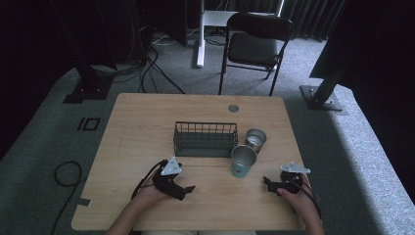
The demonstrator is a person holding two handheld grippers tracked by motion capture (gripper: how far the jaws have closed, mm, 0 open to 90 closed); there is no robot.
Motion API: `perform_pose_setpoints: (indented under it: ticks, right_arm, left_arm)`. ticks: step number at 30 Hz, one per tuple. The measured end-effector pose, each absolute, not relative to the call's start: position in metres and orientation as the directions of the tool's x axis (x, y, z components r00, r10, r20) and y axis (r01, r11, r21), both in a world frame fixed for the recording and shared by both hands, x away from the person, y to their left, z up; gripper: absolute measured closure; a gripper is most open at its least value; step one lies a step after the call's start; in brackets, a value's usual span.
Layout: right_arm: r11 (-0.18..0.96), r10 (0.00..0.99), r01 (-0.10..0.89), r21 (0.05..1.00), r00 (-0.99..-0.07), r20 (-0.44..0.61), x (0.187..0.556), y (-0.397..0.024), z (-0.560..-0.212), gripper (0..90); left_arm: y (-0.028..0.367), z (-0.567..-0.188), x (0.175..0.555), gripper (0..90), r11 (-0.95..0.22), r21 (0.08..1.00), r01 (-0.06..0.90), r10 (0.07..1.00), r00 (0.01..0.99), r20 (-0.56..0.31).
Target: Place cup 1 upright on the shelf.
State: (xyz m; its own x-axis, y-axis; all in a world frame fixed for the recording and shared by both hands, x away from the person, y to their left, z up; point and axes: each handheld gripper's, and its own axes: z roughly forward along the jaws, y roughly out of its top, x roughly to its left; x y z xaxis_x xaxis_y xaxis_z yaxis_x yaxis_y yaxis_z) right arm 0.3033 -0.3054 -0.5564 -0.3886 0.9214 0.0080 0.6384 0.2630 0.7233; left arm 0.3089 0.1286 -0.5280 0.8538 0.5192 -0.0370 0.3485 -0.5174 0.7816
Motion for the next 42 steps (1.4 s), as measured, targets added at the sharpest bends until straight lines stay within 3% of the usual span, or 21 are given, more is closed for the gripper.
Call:
perform_pose_setpoints:
  ticks: [42]
  right_arm:
    - [0.262, 0.922, 0.639, 0.723, -0.388, 0.009, 0.303, -0.305, -0.556, 11.2]
  left_arm:
    - [0.064, -0.510, 0.330, 0.8, -0.526, 0.807, 0.266, 0.410, 0.912, -0.034]
